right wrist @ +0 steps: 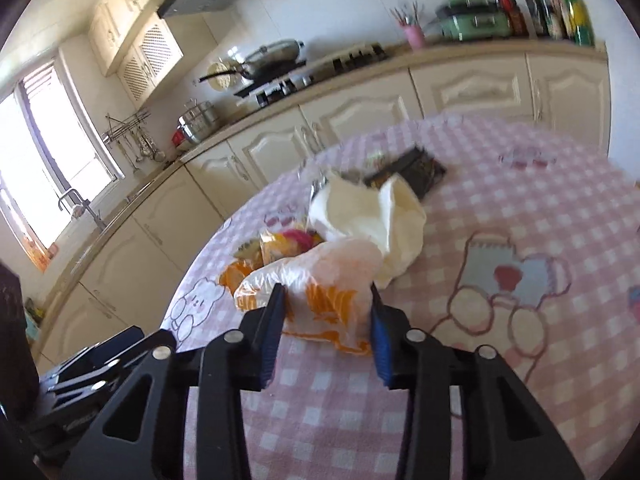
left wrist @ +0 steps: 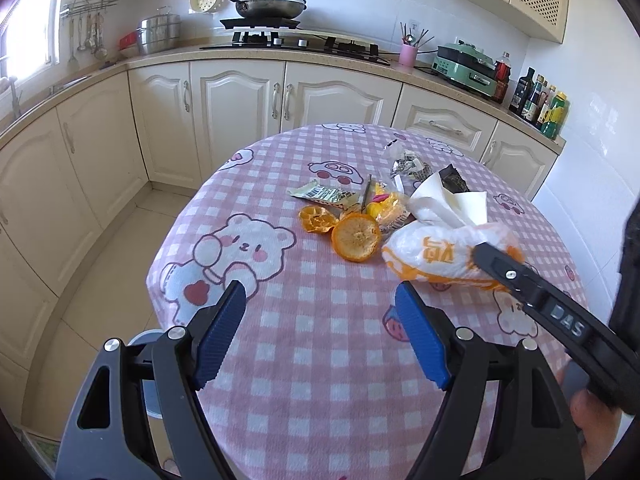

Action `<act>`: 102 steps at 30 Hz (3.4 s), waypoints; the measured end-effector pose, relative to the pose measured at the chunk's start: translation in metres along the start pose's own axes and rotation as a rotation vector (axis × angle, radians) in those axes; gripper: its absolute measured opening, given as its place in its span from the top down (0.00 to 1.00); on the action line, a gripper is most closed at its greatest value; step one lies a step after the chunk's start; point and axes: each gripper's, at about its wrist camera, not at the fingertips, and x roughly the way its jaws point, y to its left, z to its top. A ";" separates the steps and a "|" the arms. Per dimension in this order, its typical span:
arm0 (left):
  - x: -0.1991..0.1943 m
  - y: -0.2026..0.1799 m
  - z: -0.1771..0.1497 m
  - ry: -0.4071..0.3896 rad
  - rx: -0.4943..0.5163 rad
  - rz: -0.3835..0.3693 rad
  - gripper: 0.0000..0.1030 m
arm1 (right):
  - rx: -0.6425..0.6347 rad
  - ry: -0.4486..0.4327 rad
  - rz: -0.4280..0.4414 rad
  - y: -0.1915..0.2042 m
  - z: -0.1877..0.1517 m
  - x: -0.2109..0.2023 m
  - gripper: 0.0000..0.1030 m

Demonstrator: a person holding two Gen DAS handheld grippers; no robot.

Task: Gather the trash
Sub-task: 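Return to the table and grasp the orange-printed bread bag with the right tool, then grasp the orange peel with the left tool, then carry both to the bucket while the left tool drops the orange peel in, then open the right tool to drop the bread bag into the bucket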

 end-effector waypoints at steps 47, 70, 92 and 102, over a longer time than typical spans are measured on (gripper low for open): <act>-0.022 0.025 0.027 -0.117 -0.086 -0.083 0.72 | -0.139 -0.279 -0.091 0.046 0.026 -0.045 0.64; -0.100 0.213 -0.049 -0.134 -0.363 0.221 0.72 | -0.376 -0.035 0.172 0.243 -0.062 0.020 0.64; 0.001 0.310 -0.098 0.077 -0.503 0.296 0.65 | -0.501 0.270 0.142 0.294 -0.168 0.163 0.64; 0.012 0.314 -0.098 0.078 -0.476 0.309 0.41 | -0.498 0.302 0.126 0.292 -0.177 0.186 0.63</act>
